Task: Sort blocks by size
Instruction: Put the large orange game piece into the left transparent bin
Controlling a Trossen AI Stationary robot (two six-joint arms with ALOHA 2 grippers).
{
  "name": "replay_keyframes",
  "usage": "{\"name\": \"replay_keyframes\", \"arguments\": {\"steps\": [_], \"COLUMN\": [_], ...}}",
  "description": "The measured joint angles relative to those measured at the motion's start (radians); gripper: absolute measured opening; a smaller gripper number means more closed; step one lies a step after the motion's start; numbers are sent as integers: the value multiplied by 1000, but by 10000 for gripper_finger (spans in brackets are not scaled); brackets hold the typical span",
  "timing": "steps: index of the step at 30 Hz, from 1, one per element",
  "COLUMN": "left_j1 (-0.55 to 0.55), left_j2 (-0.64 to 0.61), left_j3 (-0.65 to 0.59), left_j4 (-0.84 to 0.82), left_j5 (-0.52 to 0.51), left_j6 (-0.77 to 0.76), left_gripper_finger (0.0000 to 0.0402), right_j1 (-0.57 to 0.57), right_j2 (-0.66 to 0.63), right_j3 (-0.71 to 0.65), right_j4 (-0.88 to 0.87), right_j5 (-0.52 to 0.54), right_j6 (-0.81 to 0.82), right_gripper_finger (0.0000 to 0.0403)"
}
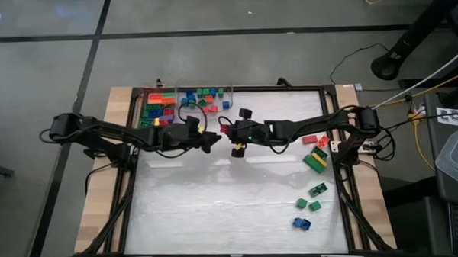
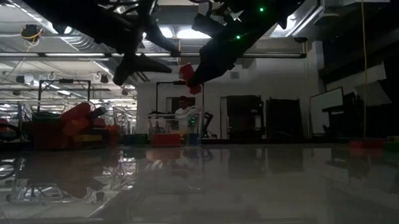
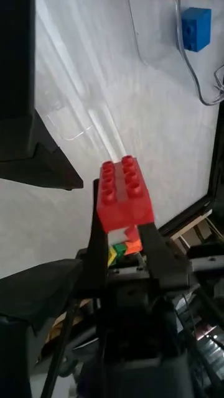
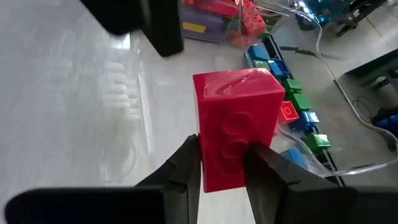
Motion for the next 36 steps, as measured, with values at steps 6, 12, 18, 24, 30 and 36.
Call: {"name": "replay_keyframes", "arguments": {"steps": [6, 12, 18, 24, 30, 36], "left_j1": [28, 41, 40, 40, 40, 39], "left_j2": [59, 81, 82, 87, 113, 139], "left_j3": [0, 0, 0, 0, 0, 2], "left_j4": [41, 109, 122, 99, 97, 125], "left_j5": [-1, -7, -37, -40, -57, -59], "left_j6": [-13, 21, 65, 75, 71, 71], "left_gripper_finger": [182, 182, 182, 182, 182, 182], "right_j1": [0, 0, 0, 9, 34, 36], "right_j2": [0, 17, 39, 55, 55, 56], "right_j3": [0, 2, 2, 0, -1, -1], "right_j4": [0, 8, 15, 42, 64, 72], "right_j5": [0, 1, 0, -6, -22, -27], "right_j6": [22, 151, 228, 263, 304, 334], "right_gripper_finger": [99, 99, 99, 99, 99, 99]}}
